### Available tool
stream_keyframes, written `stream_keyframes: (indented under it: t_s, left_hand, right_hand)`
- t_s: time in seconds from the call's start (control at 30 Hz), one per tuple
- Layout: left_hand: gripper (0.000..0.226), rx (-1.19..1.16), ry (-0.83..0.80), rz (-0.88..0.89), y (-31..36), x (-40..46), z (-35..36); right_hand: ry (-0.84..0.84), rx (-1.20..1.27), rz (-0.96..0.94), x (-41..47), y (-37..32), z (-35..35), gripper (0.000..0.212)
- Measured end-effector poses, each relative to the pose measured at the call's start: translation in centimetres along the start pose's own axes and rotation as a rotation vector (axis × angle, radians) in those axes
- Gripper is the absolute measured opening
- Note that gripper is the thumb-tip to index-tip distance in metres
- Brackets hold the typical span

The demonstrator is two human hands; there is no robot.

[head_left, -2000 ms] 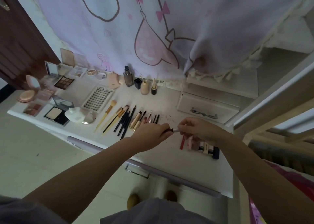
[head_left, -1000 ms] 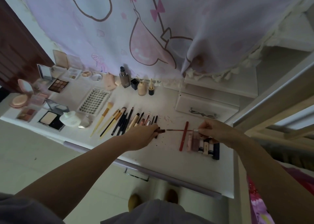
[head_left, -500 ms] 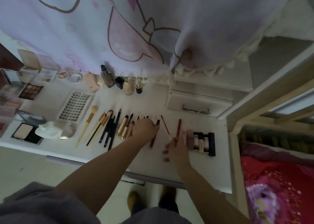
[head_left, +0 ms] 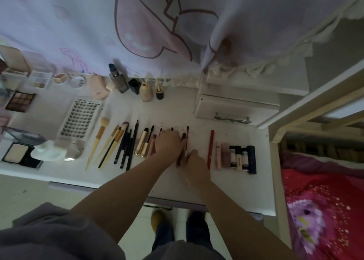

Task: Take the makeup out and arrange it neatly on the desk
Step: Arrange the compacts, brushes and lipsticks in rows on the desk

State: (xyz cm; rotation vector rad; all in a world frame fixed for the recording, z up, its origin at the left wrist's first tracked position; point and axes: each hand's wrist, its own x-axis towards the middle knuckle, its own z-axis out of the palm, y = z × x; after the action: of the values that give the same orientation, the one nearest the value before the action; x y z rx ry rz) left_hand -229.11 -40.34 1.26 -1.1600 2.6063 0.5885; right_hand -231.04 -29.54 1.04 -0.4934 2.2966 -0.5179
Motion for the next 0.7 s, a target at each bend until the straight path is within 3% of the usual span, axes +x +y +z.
stream_keyframes:
  t_s: [0.13, 0.27, 0.37, 0.5, 0.7]
  left_hand:
    - [0.035, -0.048, 0.049, -0.002, 0.2, -0.3, -0.5]
    - [0.03, -0.061, 0.166, 0.131, 2.3, -1.4, -0.8]
    - [0.026, -0.042, 0.08, 0.262, 5.4, -2.9, 0.7]
    - [0.028, 0.038, -0.065, 0.155, 7.9, -3.4, 3.5]
    - [0.024, -0.044, -0.046, 0.078, 8.0, -3.1, 4.0]
  right_hand:
    - [-0.025, -0.146, -0.064, 0.5, 0.0, -1.7, 0.036]
    - [0.15, -0.257, -0.129, 2.2, 0.7, -7.4, 0.038]
    - [0.173, -0.32, -0.1, 4.5, 1.3, -10.4, 0.036]
    - [0.093, -0.535, -0.132, 7.0, 1.3, -10.5, 0.04]
    - [0.103, -0.493, -0.221, 7.5, 1.0, -9.8, 0.036]
